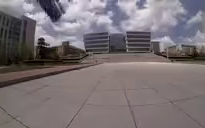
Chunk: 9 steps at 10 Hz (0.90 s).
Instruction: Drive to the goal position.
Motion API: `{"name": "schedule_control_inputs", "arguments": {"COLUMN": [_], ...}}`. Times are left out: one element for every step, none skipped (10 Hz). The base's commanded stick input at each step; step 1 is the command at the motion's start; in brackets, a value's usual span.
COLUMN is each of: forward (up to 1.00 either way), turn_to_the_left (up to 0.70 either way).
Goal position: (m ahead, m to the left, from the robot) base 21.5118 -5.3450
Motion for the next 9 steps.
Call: {"name": "schedule_control_inputs", "arguments": {"forward": [0.7, 0.7, 0.7, 0.7, 0.7, 0.7, 0.7, 0.7, 0.7], "turn_to_the_left": [0.0, 0.0, 0.0, 0.0, 0.0, 0.0, 0.0, 0.0, 0.0]}}
